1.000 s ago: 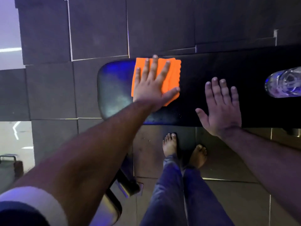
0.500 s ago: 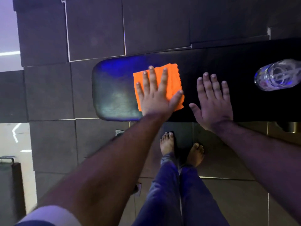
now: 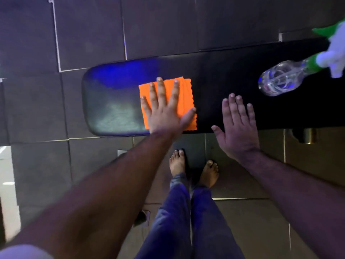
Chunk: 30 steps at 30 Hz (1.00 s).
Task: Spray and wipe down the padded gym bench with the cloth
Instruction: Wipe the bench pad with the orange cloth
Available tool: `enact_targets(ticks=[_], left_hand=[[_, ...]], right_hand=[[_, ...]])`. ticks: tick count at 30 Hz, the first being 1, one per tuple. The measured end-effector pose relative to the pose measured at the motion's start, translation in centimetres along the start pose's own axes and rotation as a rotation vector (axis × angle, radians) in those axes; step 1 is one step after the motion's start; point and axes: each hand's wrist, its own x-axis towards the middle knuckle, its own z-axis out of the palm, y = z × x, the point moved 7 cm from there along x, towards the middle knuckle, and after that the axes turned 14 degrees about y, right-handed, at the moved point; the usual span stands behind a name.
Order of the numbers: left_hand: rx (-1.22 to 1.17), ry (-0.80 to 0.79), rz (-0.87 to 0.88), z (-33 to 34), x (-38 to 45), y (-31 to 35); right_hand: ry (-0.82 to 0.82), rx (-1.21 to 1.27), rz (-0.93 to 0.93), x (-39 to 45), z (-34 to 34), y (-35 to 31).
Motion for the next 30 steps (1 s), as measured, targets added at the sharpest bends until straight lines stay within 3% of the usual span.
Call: enact_targets(ticks=[3, 6, 8, 11, 14, 17, 19, 23, 27, 30], left_hand=[[-0.001, -0.046, 0.184, 0.5, -1.2, 2.9], [0.019, -0.053, 0.422, 0.1, -0.3, 0.6], [0.048, -0.074, 0.486, -0.3, 1.8, -1.3], [0.053, -0.105, 0.326, -0.4, 6.0, -1.1], [0.024, -0.099, 0.067, -0.5, 8.9, 2.6], [-0.004, -0.115, -0.04, 0.0, 9.8, 7.5], [-0.023, -0.122, 0.051, 0.4, 8.3, 11.2], [-0.058, -0.126, 0.447, 1.1, 0.6, 14.5], [-0.04, -0.114, 0.731, 0.6, -3.3, 7.7], [0.071, -0.119, 0.67, 0.0, -0.4, 2.8]], right_hand=[[-0.038, -0.042, 0.083, -1.1, 0.0, 1.7], [-0.082, -0.078, 0.063, -1.8, 0.2, 2.8], [-0.079, -0.092, 0.07, -1.8, 0.1, 3.7], [-0.078, -0.063, 0.155, -2.3, -0.1, 5.1], [-0.09, 0.015, 0.15, -2.7, -0.1, 5.3], [-0.069, 0.113, 0.192, -2.7, -0.3, 5.5], [-0.059, 0.182, 0.225, -2.6, -0.6, 5.8], [-0.04, 0.29, 0.274, -2.2, -1.5, 5.7], [-0.083, 0.302, 0.267, -2.1, -1.7, 6.0], [-0.131, 0.307, 0.213, -2.4, -1.5, 6.3]])
